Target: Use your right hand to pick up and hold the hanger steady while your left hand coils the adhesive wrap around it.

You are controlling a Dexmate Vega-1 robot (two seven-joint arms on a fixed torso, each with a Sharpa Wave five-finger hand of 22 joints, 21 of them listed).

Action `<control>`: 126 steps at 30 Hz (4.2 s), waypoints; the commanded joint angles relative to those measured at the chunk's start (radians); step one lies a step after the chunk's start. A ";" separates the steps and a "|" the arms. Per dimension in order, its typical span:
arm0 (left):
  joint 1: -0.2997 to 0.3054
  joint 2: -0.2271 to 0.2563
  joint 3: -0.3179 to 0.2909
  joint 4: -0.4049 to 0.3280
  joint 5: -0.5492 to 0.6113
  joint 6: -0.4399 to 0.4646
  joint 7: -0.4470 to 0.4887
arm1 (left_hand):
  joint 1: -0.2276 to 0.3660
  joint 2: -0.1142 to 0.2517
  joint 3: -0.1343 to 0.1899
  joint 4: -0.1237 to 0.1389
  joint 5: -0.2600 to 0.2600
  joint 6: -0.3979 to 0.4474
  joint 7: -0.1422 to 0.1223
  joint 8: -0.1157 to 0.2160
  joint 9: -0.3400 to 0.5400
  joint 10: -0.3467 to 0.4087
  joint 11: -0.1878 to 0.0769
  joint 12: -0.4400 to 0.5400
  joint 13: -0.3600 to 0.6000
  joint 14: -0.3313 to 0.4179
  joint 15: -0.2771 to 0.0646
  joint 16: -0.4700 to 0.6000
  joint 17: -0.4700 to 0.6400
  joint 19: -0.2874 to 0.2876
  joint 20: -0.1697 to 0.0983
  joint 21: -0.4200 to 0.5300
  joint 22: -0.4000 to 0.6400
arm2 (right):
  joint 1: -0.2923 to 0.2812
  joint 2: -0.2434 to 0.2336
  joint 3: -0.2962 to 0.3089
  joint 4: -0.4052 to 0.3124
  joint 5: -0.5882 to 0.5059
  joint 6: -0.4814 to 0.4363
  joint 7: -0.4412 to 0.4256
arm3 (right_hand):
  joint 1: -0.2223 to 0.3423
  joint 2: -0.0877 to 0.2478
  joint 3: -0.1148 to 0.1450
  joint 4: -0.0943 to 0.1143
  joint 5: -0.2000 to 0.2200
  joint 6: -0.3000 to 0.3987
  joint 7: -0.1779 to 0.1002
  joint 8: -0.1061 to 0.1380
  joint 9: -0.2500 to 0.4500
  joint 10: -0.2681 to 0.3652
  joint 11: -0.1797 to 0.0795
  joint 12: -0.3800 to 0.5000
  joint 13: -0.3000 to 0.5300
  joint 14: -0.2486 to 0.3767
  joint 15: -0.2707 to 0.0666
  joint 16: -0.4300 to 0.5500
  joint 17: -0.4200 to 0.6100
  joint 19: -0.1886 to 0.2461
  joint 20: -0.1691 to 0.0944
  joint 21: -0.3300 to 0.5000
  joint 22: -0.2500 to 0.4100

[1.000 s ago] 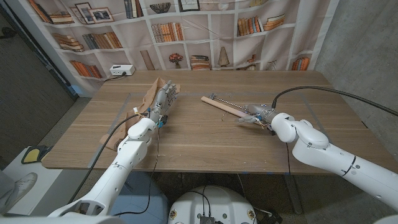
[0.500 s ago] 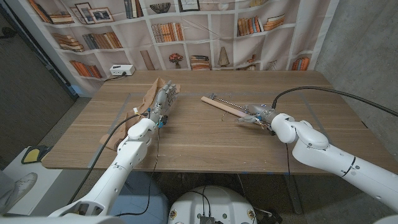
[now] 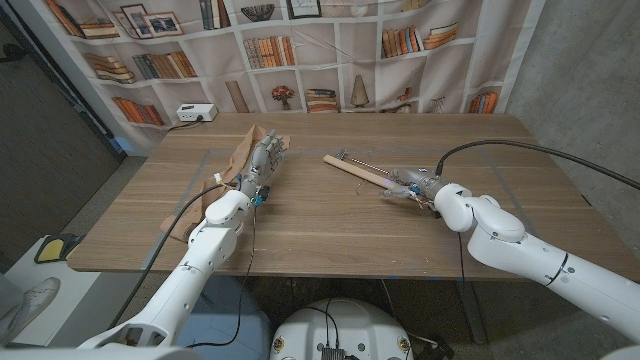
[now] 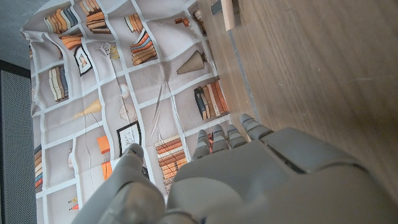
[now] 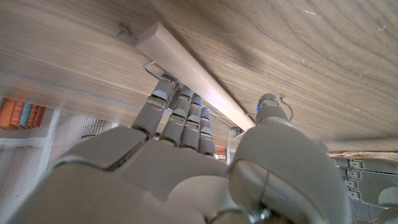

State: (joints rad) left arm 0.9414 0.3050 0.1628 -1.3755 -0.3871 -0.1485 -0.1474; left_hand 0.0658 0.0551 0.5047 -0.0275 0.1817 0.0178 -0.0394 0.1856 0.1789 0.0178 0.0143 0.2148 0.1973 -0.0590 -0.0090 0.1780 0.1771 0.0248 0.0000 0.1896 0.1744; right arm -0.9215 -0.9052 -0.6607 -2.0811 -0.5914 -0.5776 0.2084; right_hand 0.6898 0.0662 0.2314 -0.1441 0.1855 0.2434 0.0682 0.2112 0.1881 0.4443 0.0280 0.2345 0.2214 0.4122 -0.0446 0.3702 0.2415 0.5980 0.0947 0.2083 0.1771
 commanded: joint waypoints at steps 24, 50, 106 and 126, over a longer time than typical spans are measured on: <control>-0.002 -0.002 -0.002 0.007 -0.003 0.000 -0.001 | 0.001 0.008 0.002 -0.008 0.000 -0.001 0.000 0.002 0.003 0.002 0.002 0.005 0.005 -0.001 -0.001 0.007 0.003 -0.001 0.003 0.006 0.002 | 0.003 0.016 -0.012 0.022 -0.024 0.001 -0.007 | 0.108 0.007 0.026 -0.033 0.006 0.027 -0.046 0.002 0.007 0.026 -0.064 0.037 0.029 0.036 -0.083 0.027 0.020 0.038 -0.009 0.013 0.004; -0.009 -0.006 0.001 0.016 0.000 0.004 -0.003 | 0.000 0.009 0.001 -0.009 0.000 0.000 0.001 0.003 0.003 0.003 0.003 0.005 0.005 0.000 -0.001 0.007 0.003 -0.001 0.003 0.006 0.002 | 0.008 0.028 -0.023 0.034 -0.046 -0.003 -0.009 | 0.294 0.039 0.081 -0.042 0.001 0.059 -0.072 -0.001 0.014 0.036 -0.095 0.082 0.067 0.063 -0.131 0.059 0.061 0.054 -0.086 0.013 0.004; -0.023 -0.029 0.005 0.045 0.011 -0.001 0.003 | -0.003 0.009 -0.001 -0.010 0.000 0.000 0.001 0.003 0.003 0.003 0.002 0.005 0.005 0.001 0.000 0.008 0.004 0.001 0.003 0.006 0.002 | -0.033 0.064 0.033 0.075 0.052 0.034 -0.132 | 0.786 0.057 0.080 -0.019 0.173 0.315 -0.167 0.047 0.036 0.208 -0.171 0.303 0.195 0.397 -0.194 0.221 0.366 0.247 -0.249 0.241 0.070; -0.023 -0.034 0.004 0.050 0.010 -0.006 -0.001 | -0.004 0.009 -0.001 -0.010 0.000 -0.002 0.001 0.002 0.003 0.005 0.006 0.006 0.005 0.003 0.001 0.009 0.004 0.003 0.005 0.007 0.002 | -0.068 0.086 0.105 0.062 0.212 0.028 -0.190 | 0.793 0.060 0.058 -0.019 0.188 0.448 -0.128 0.065 0.051 0.306 -0.139 0.370 0.220 0.466 -0.193 0.184 0.400 0.263 -0.239 0.342 0.083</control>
State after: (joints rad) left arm 0.9172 0.2736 0.1673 -1.3267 -0.3776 -0.1517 -0.1469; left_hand 0.0659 0.0551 0.5034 -0.0345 0.1817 0.0178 -0.0394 0.1856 0.1790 0.0178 0.0143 0.2147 0.1973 -0.0591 -0.0090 0.1780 0.1789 0.0248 0.0001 0.1896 0.1743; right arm -0.9678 -0.8285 -0.5984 -2.0091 -0.4713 -0.5536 0.0537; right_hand 1.4414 0.0804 0.2945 -0.1641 0.3665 0.6809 -0.0659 0.2740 0.2350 0.6807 -0.0582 0.5527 0.4097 0.7400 -0.0083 0.5497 0.6376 0.8035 -0.0390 0.5409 0.2588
